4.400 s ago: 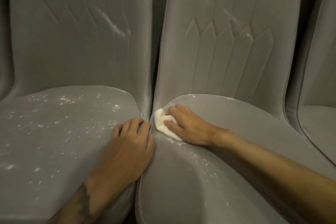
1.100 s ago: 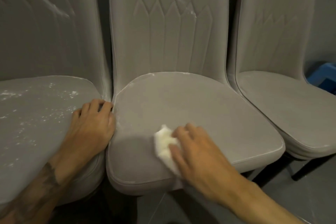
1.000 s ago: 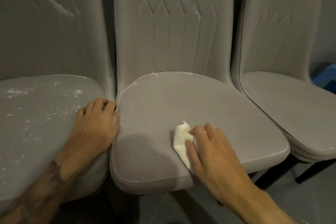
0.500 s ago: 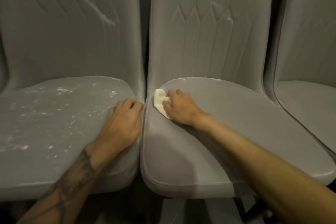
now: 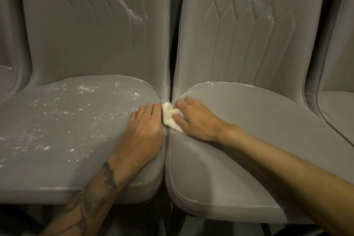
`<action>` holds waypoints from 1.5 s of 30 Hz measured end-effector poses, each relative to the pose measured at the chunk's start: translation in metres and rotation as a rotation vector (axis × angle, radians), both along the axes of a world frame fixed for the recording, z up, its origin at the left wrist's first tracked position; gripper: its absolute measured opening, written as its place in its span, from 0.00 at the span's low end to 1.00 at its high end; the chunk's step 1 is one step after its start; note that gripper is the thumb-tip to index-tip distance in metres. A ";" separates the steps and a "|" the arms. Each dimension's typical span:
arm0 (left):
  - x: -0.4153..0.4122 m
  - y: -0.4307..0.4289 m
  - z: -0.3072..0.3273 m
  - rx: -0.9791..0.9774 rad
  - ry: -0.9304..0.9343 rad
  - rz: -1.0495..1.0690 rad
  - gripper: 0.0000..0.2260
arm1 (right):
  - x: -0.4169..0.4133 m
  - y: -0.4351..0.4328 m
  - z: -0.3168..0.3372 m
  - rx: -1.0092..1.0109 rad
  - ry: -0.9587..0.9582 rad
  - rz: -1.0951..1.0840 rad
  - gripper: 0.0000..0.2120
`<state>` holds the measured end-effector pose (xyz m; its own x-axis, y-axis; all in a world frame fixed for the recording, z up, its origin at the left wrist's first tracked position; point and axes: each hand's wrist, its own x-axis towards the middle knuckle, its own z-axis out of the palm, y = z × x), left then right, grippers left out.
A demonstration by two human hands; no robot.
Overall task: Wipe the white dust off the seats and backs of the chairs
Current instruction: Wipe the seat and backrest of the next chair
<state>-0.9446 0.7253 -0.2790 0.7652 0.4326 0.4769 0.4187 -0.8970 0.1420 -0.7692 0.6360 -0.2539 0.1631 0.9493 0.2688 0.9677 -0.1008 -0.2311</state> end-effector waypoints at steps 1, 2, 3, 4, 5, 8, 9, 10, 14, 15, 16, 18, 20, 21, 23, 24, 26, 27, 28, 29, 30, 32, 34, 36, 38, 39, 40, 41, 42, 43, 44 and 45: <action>-0.001 0.000 0.000 0.001 -0.013 -0.007 0.11 | -0.004 -0.012 -0.002 0.000 -0.006 0.070 0.13; -0.001 0.001 -0.001 -0.009 -0.020 -0.018 0.11 | -0.005 -0.018 -0.003 -0.022 -0.008 0.111 0.12; -0.001 0.001 -0.001 -0.011 -0.019 -0.026 0.12 | -0.005 -0.017 0.000 -0.050 -0.010 0.113 0.10; -0.001 0.002 -0.001 -0.006 -0.011 -0.028 0.12 | -0.003 -0.011 0.004 -0.070 -0.007 0.088 0.08; -0.001 0.002 -0.001 -0.004 0.004 -0.023 0.12 | 0.000 -0.002 0.008 -0.086 0.003 0.036 0.08; 0.000 0.000 0.002 -0.065 -0.002 -0.007 0.15 | -0.005 0.013 0.016 -0.101 0.009 -0.140 0.14; 0.000 0.000 0.002 -0.081 -0.010 -0.008 0.13 | -0.013 0.007 0.014 -0.096 -0.015 -0.141 0.15; 0.000 0.001 0.001 -0.087 -0.013 -0.014 0.12 | -0.023 -0.007 0.010 -0.077 -0.041 -0.106 0.14; 0.006 0.003 0.000 -0.171 -0.011 0.018 0.17 | -0.068 -0.085 0.009 0.016 -0.049 0.170 0.10; 0.007 0.003 0.000 -0.189 -0.022 0.032 0.17 | -0.073 -0.096 0.012 -0.017 -0.030 0.200 0.10; 0.008 0.002 0.001 -0.202 -0.025 0.039 0.17 | -0.073 -0.099 0.014 -0.051 -0.012 0.207 0.09; 0.007 0.003 0.002 -0.206 0.015 0.032 0.18 | -0.067 -0.085 0.019 -0.074 0.004 0.171 0.11; 0.005 0.003 0.002 -0.193 0.056 0.021 0.22 | -0.055 -0.056 0.026 -0.095 0.002 0.034 0.13; 0.005 0.003 0.002 -0.201 0.050 0.027 0.22 | -0.051 -0.044 0.028 -0.105 0.009 -0.039 0.13; 0.006 0.004 0.004 -0.226 0.029 0.035 0.20 | -0.053 -0.039 0.021 -0.086 -0.033 -0.105 0.13; 0.006 0.003 0.004 -0.230 0.032 0.030 0.20 | -0.060 -0.048 0.016 -0.059 -0.075 -0.092 0.13; 0.007 0.002 0.004 -0.228 0.035 0.034 0.17 | -0.079 -0.080 0.008 0.027 -0.114 0.008 0.12; 0.007 0.002 0.005 -0.230 0.025 0.044 0.16 | -0.090 -0.098 0.007 0.022 -0.101 0.055 0.11; 0.008 0.001 0.005 -0.231 0.016 0.049 0.16 | -0.097 -0.111 0.006 -0.008 -0.069 0.083 0.10; 0.007 0.000 0.005 -0.229 0.014 0.050 0.16 | -0.099 -0.118 0.007 -0.036 -0.039 0.094 0.10; 0.006 -0.001 0.006 -0.228 0.020 0.051 0.16 | -0.096 -0.116 0.008 -0.048 -0.027 0.090 0.10; 0.005 -0.001 0.006 -0.210 0.047 0.037 0.16 | -0.084 -0.093 0.013 -0.028 -0.046 0.028 0.12; 0.004 -0.001 0.008 -0.217 0.056 0.027 0.16 | -0.065 -0.055 0.017 -0.018 -0.036 -0.121 0.13; 0.003 -0.001 0.008 -0.234 0.033 0.036 0.11 | -0.053 -0.022 0.019 -0.059 -0.002 -0.263 0.14; 0.003 -0.001 0.007 -0.235 0.028 0.039 0.09 | -0.054 -0.013 0.014 -0.069 -0.075 -0.284 0.14; 0.004 0.000 0.006 -0.240 0.028 0.036 0.10 | -0.059 -0.019 0.011 -0.066 -0.117 -0.254 0.14; 0.004 0.001 0.006 -0.244 0.029 0.030 0.12 | -0.067 -0.032 0.008 -0.033 -0.126 -0.206 0.14; 0.004 0.001 0.006 -0.243 0.034 0.026 0.15 | -0.078 -0.048 0.006 0.003 -0.121 -0.155 0.14; 0.005 0.001 0.006 -0.240 0.044 0.027 0.16 | -0.089 -0.066 0.006 0.028 -0.111 -0.103 0.14; 0.006 0.001 0.006 -0.239 0.047 0.035 0.17 | -0.099 -0.082 0.007 0.038 -0.113 -0.069 0.15; 0.006 0.001 0.007 -0.241 0.047 0.042 0.17 | -0.104 -0.092 0.007 0.022 -0.114 -0.055 0.15; 0.006 0.001 0.007 -0.242 0.050 0.047 0.17 | -0.105 -0.095 0.010 -0.019 -0.113 -0.059 0.15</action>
<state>-0.9382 0.7261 -0.2722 0.7615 0.5651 0.3174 0.4707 -0.8188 0.3285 -0.8747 0.5412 -0.2443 0.1882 0.9441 0.2706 0.9797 -0.1612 -0.1189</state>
